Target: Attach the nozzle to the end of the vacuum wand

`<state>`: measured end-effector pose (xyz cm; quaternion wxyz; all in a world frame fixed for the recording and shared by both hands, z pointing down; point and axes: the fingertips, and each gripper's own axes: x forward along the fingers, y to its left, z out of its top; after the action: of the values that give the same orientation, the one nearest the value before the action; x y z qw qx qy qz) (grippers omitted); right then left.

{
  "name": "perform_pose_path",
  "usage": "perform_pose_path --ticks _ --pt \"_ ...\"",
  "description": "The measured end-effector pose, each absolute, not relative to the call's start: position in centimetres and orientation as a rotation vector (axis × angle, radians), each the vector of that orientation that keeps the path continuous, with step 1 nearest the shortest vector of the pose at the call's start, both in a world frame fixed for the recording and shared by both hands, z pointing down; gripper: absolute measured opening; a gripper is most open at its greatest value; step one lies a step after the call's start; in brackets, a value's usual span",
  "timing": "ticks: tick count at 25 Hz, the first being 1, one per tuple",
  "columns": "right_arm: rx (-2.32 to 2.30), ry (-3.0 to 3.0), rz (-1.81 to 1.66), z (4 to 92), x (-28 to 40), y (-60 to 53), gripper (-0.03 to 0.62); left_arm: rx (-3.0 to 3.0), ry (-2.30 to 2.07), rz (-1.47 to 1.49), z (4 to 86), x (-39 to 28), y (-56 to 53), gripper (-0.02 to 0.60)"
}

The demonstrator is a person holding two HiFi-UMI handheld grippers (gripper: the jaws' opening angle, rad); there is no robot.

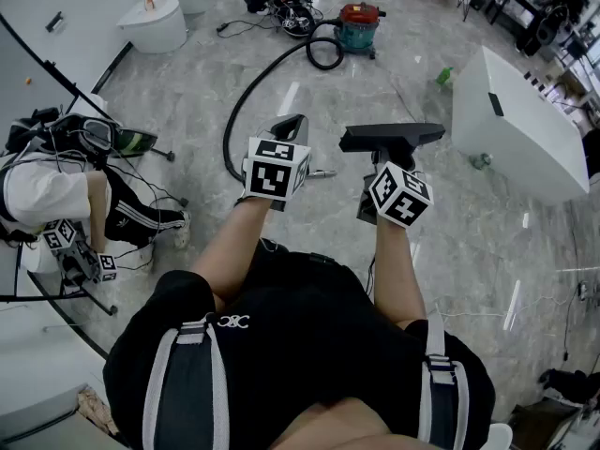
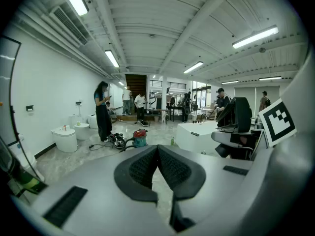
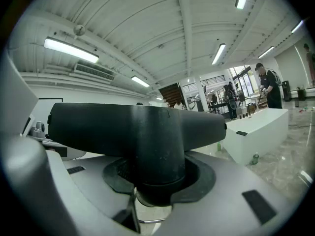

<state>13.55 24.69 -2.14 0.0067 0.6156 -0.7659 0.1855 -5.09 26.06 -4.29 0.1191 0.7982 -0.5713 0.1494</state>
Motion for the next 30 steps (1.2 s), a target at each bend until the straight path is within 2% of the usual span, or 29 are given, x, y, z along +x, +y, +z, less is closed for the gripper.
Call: perform_pose_path --ticks 15,30 --pt "1.846 -2.426 0.573 -0.8 11.4 22.6 0.172 2.269 -1.723 0.429 -2.3 -7.5 24.8 0.011" --pt "1.841 -2.402 0.500 -1.6 6.0 7.6 0.172 2.356 -1.652 0.343 -2.3 -12.4 8.6 0.011"
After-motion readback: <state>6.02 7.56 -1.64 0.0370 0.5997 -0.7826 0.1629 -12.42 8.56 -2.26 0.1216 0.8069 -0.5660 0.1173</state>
